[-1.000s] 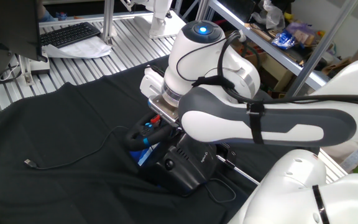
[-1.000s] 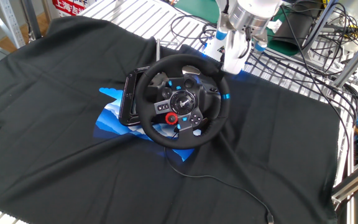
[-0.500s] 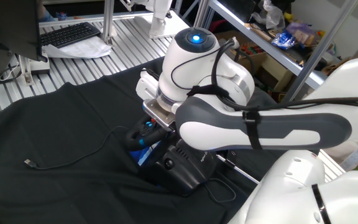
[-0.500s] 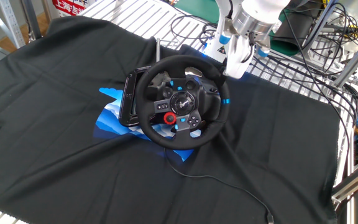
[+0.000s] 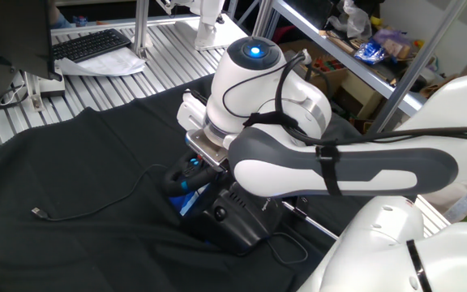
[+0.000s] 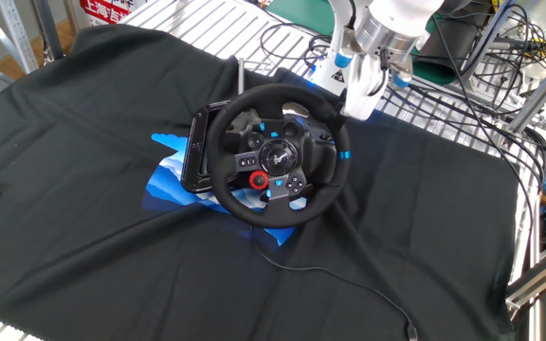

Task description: Rotate the steering wheel 90 degrees clockwise

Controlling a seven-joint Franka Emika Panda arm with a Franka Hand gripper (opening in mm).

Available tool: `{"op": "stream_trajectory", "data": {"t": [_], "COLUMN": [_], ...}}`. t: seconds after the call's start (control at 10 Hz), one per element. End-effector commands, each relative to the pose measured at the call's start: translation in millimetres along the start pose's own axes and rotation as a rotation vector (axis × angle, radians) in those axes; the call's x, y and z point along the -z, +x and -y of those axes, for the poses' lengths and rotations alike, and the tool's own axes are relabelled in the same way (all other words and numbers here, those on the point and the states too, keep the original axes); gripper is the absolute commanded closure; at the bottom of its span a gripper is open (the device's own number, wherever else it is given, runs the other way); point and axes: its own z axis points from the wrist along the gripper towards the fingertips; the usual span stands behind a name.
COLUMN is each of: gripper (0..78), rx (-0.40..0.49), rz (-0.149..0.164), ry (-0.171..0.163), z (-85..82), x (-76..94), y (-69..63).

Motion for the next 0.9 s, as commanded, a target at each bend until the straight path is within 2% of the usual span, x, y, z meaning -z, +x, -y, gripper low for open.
{"op": "stream_trajectory", "data": {"t": [0.1, 0.9], "gripper": [76.4, 76.4], "rx": [-0.027, -0.071], "rz": [0.019, 0.062], "ry": [-0.003, -0.021], "z": [-1.0, -3.7], "x": [-7.6, -15.5], "y": [2.2, 7.5]}}
